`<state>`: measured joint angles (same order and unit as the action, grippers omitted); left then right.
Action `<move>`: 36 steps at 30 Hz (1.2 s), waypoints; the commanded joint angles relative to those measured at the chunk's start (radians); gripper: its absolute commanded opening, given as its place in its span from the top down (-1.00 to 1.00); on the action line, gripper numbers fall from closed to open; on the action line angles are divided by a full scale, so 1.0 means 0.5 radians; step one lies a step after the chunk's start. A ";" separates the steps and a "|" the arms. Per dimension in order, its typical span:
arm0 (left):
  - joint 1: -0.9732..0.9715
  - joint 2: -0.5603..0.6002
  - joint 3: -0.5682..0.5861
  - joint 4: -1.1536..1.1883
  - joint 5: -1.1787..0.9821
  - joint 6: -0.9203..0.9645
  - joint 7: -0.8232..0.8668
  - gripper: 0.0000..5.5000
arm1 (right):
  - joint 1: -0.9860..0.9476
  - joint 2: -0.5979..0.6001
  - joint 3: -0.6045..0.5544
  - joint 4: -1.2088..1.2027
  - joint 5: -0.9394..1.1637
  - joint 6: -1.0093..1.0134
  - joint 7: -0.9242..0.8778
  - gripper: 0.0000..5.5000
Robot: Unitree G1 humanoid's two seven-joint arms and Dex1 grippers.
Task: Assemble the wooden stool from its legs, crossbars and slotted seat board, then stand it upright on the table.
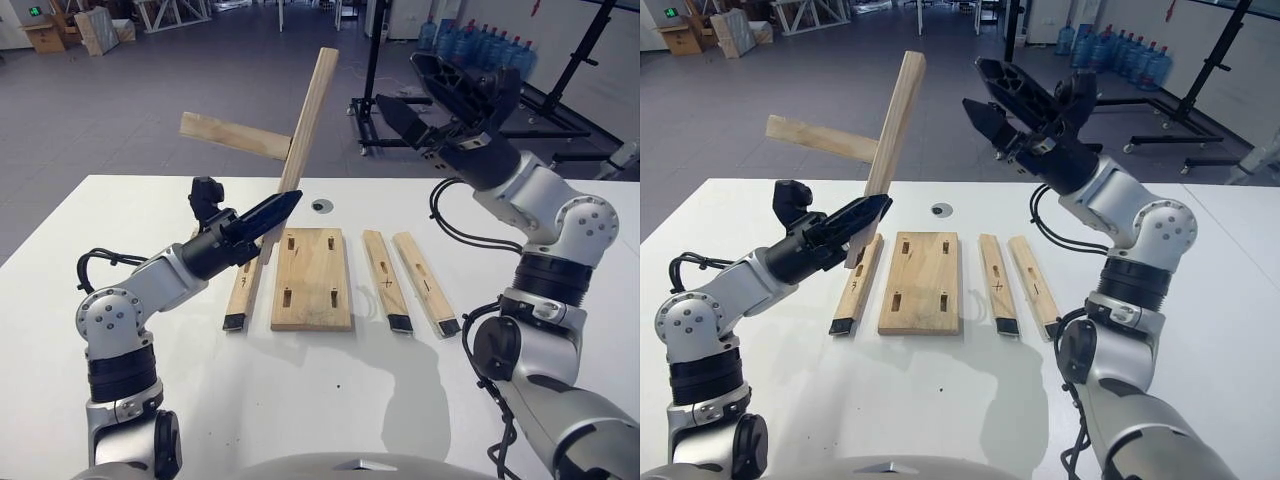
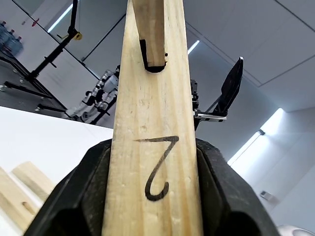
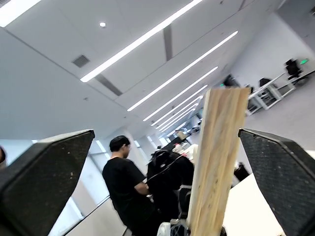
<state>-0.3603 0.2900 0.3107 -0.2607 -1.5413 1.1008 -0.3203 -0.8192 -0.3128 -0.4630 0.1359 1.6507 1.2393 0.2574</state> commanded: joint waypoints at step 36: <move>0.151 0.232 -0.348 -0.168 -0.161 -0.190 -0.096 0.27 | 0.080 0.075 0.485 -0.061 0.309 -0.315 -0.352 -0.96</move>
<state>-0.2854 0.3976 0.1473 -0.3290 -1.6308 1.0181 -0.3598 -0.7609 -0.2794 -0.2332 0.1060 1.7932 1.0863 0.0930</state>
